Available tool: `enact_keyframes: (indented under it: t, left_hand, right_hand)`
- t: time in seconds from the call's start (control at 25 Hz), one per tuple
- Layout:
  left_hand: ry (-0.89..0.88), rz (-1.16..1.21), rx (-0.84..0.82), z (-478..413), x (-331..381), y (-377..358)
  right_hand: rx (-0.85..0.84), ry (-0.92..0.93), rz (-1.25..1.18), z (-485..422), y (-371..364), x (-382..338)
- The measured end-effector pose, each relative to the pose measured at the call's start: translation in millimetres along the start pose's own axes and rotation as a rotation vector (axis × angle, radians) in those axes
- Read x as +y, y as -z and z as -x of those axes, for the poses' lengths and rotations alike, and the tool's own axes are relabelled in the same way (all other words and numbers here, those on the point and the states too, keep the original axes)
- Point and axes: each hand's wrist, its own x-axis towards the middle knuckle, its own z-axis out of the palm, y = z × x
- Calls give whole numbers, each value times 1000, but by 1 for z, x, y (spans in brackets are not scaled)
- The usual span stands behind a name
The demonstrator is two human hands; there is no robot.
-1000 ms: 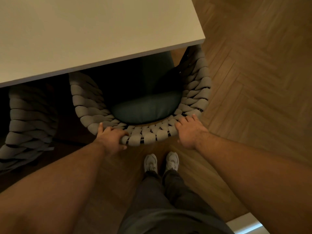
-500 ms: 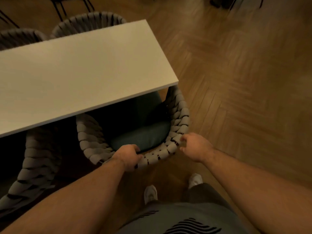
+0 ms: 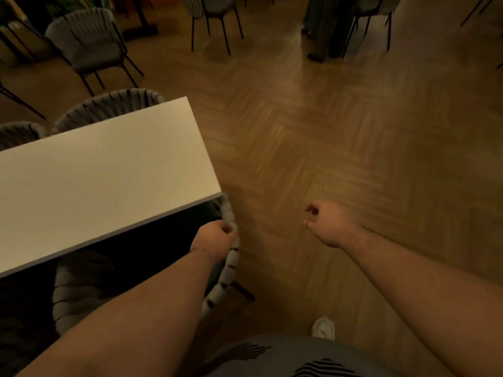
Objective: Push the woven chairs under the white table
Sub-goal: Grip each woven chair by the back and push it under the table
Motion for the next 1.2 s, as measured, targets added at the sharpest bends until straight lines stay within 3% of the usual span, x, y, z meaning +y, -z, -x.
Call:
enact_keyframes:
  t: [0.16,0.36,0.68,0.88,1.2]
  left_hand:
    - [-24,84,14,-19,76,-25]
    - [37,192,109,-68,116,-17]
    - [126,252,133,-220,128,22]
    - [86,183,34,-329,151,74]
    - [71,246,31,-466,189,126]
  right_hand:
    - [34,-24,-51,-30,42,54]
    - [48,17,-79,-87,69,66]
    - [-27,124,-30,-248,111,19]
    - [-39,74,-44,-355,152,-11]
    - [-99,94,-23,-510,196,-47]
